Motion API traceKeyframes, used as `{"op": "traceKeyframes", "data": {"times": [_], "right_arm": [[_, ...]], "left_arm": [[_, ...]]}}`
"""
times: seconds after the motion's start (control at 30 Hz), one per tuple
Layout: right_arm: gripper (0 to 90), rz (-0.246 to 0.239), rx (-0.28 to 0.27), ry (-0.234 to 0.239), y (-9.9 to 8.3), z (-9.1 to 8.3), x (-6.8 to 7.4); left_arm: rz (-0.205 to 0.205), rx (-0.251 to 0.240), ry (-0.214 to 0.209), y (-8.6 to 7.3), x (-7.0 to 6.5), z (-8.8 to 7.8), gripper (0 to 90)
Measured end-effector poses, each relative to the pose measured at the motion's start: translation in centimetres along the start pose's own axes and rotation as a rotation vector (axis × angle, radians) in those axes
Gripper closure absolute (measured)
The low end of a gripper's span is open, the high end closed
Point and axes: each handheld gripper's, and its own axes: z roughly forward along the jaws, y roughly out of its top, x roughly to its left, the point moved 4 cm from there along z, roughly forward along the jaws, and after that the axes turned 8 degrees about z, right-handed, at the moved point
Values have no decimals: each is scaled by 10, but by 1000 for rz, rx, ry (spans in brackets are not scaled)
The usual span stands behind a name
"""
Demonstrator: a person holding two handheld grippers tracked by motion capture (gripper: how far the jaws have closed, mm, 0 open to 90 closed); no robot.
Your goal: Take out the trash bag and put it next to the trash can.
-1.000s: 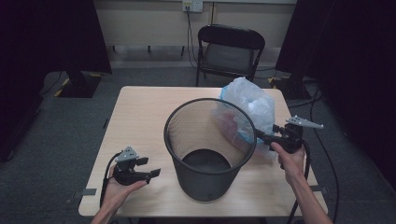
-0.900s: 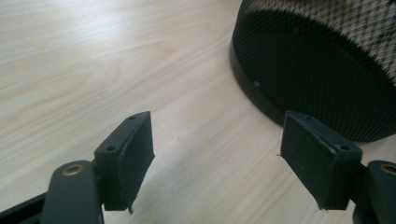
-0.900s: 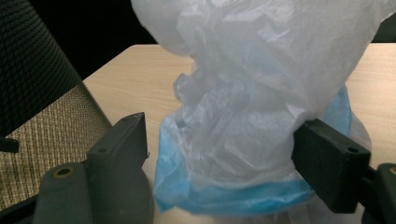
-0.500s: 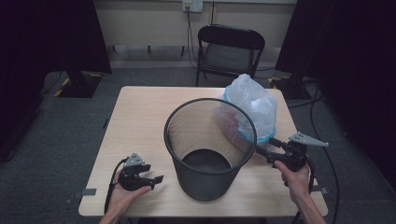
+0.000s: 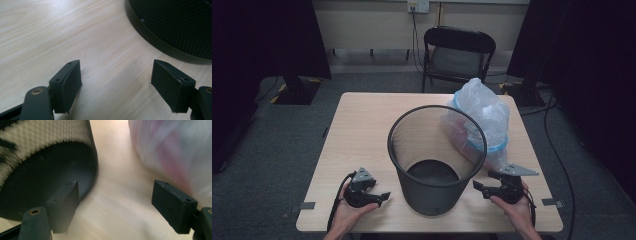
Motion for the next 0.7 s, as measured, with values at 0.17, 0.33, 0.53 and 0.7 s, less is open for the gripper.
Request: {"op": "traceKeyframes", "data": {"times": [0.17,0.33,0.53,0.7], "right_arm": [[215,-15,70,-76,-14,13,1],[192,-13,131,-111,-20,23,-2],[149,-81,96,-170,-23,33,-2],[149,-78,90,-171,-21,35,-3]], "left_arm": [[19,6,66,0,-4,2,231],[48,17,113,1,-10,6,196],[72,12,144,0,-13,10,165],[65,-8,159,0,-13,12,147]]}}
